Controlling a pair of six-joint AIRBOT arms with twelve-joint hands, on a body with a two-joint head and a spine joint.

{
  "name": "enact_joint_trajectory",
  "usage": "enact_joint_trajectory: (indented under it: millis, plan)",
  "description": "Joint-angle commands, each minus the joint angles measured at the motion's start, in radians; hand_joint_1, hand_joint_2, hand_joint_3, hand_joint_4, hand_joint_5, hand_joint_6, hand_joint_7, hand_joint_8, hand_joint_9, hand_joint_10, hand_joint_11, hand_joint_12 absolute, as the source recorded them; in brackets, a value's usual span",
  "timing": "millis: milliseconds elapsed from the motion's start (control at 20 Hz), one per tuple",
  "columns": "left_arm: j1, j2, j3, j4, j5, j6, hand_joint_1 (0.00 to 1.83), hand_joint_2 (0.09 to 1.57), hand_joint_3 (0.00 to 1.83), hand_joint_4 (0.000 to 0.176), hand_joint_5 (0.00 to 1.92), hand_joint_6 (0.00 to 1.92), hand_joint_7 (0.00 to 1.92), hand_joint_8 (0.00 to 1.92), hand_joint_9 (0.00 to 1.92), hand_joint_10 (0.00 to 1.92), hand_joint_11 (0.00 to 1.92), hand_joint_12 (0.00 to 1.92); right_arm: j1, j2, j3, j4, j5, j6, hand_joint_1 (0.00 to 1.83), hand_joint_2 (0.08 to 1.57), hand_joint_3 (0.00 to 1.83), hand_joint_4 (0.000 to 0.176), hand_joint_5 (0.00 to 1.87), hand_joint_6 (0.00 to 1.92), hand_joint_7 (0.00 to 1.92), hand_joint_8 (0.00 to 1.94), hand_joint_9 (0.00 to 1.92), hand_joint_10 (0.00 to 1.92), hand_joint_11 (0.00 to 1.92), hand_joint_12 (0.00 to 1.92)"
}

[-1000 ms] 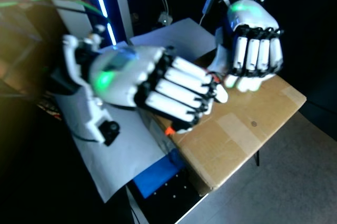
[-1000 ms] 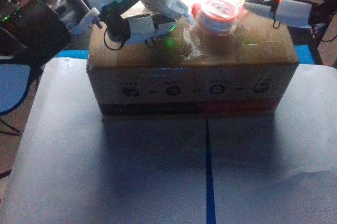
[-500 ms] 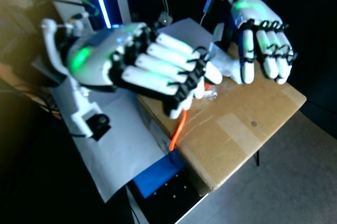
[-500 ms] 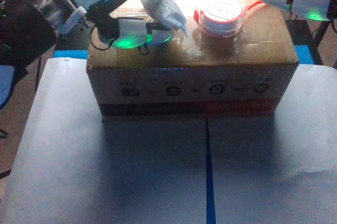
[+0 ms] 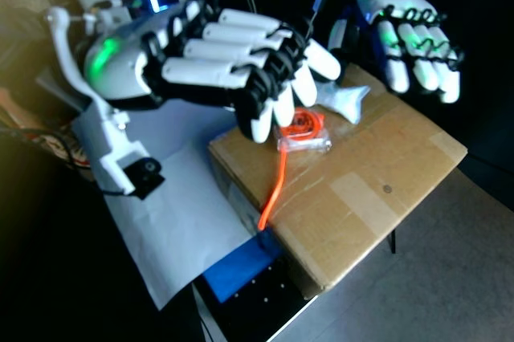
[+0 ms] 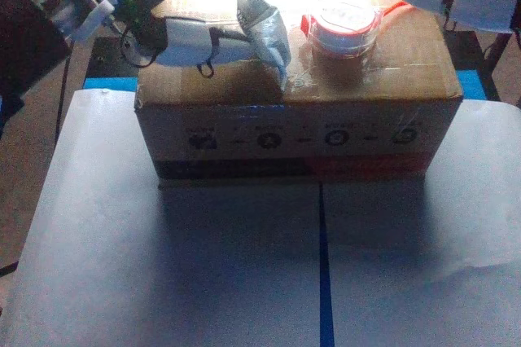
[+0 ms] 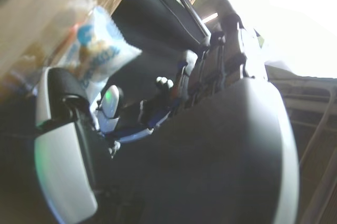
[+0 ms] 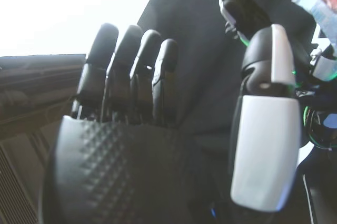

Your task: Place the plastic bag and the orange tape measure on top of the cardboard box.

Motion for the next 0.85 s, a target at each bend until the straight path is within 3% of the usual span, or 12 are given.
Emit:
enact_joint_trajectory:
  millis: [0, 50, 100, 150, 200, 250, 350, 400, 500, 600, 700, 800]
  plan:
    - [-0.022, -0.010, 0.007, 0.027, 0.127, 0.000, 0.81, 0.93, 0.00, 0.065, 0.05, 0.00, 0.00, 0.00, 0.00, 0.00, 0.00, 0.28, 0.008, 0.002, -0.003, -0.029, -0.127, 0.001, 0.95, 0.93, 0.00, 0.000, 0.50, 0.40, 0.33, 1.03, 0.29, 1.34, 0.21, 1.71]
    - [-0.029, -0.021, 0.019, 0.024, 0.128, 0.000, 0.82, 0.94, 0.00, 0.071, 0.04, 0.00, 0.00, 0.00, 0.00, 0.00, 0.00, 0.11, 0.007, 0.002, -0.005, -0.029, -0.130, 0.001, 0.95, 0.93, 0.00, 0.000, 0.50, 0.40, 0.33, 1.05, 0.27, 1.34, 0.18, 1.71]
    - [-0.032, -0.028, 0.030, 0.018, 0.127, 0.000, 0.87, 0.95, 0.00, 0.056, 0.07, 0.00, 0.00, 0.00, 0.00, 0.00, 0.00, 0.02, 0.006, 0.002, -0.006, -0.029, -0.131, 0.001, 0.96, 0.93, 0.00, 0.000, 0.51, 0.39, 0.34, 1.07, 0.26, 1.36, 0.15, 1.73]
    - [-0.033, -0.030, 0.037, 0.010, 0.127, 0.000, 0.87, 0.96, 0.00, 0.060, 0.06, 0.00, 0.00, 0.00, 0.00, 0.00, 0.01, 0.02, 0.004, 0.001, -0.006, -0.029, -0.131, 0.002, 0.94, 0.94, 0.00, 0.000, 0.51, 0.38, 0.32, 1.15, 0.25, 1.46, 0.15, 1.80]
    - [-0.034, -0.029, 0.042, 0.001, 0.130, 0.000, 0.87, 0.96, 0.00, 0.053, 0.07, 0.00, 0.00, 0.00, 0.00, 0.00, 0.01, 0.02, 0.001, 0.001, -0.007, -0.029, -0.134, 0.003, 0.98, 0.92, 0.00, 0.000, 0.51, 0.38, 0.29, 1.19, 0.25, 1.48, 0.17, 1.79]
    - [-0.034, -0.027, 0.044, -0.003, 0.132, 0.000, 0.86, 0.96, 0.00, 0.058, 0.07, 0.00, 0.00, 0.00, 0.00, 0.00, 0.01, 0.03, -0.001, 0.001, -0.008, -0.029, -0.137, 0.006, 0.98, 0.92, 0.00, 0.000, 0.52, 0.39, 0.29, 1.20, 0.26, 1.49, 0.19, 1.80]
    - [-0.034, -0.014, 0.041, -0.012, 0.139, 0.000, 0.86, 0.96, 0.00, 0.069, 0.08, 0.00, 0.00, 0.00, 0.00, 0.00, 0.00, 0.04, -0.008, 0.002, -0.008, -0.029, -0.141, 0.025, 0.98, 0.94, 0.00, 0.000, 0.51, 0.39, 0.32, 1.06, 0.28, 1.31, 0.18, 1.68]
    - [-0.034, -0.007, 0.037, -0.014, 0.146, 0.000, 0.82, 0.96, 0.00, 0.050, 0.09, 0.00, 0.00, 0.00, 0.00, 0.00, 0.00, 0.07, -0.011, 0.002, -0.008, -0.029, -0.144, 0.031, 0.99, 0.95, 0.00, 0.000, 0.51, 0.36, 0.34, 0.98, 0.29, 1.24, 0.18, 1.64]
    - [-0.033, 0.015, 0.020, -0.009, 0.157, 0.000, 0.82, 0.96, 0.00, 0.032, 0.09, 0.01, 0.00, 0.00, 0.00, 0.00, 0.03, 0.02, -0.023, 0.002, -0.009, -0.029, -0.156, 0.049, 1.03, 0.96, 0.00, 0.000, 0.51, 0.34, 0.34, 0.92, 0.29, 1.20, 0.17, 1.61]
    - [-0.033, 0.062, -0.023, 0.006, 0.175, 0.001, 0.88, 0.97, 0.00, 0.057, 0.07, 0.00, 0.00, 0.00, 0.00, 0.00, 0.01, 0.02, -0.035, 0.017, -0.022, -0.029, -0.171, 0.058, 0.99, 0.94, 0.00, 0.000, 0.47, 0.35, 0.30, 1.06, 0.26, 1.37, 0.20, 1.72]
    - [-0.027, 0.124, -0.083, 0.027, 0.220, 0.001, 0.81, 0.95, 0.00, 0.050, 0.09, 0.01, 0.00, 0.00, 0.00, 0.00, 0.00, 0.00, -0.044, 0.055, -0.052, -0.029, -0.192, 0.058, 1.00, 0.91, 0.00, 0.000, 0.41, 0.36, 0.26, 1.05, 0.20, 1.34, 0.14, 1.71]
    - [-0.020, 0.153, -0.119, 0.027, 0.252, 0.003, 0.85, 0.96, 0.00, 0.054, 0.10, 0.01, 0.00, 0.00, 0.00, 0.00, 0.06, 0.03, -0.056, 0.075, -0.070, -0.029, -0.217, 0.058, 1.00, 0.91, 0.00, 0.000, 0.37, 0.41, 0.25, 0.97, 0.20, 1.31, 0.14, 1.71]
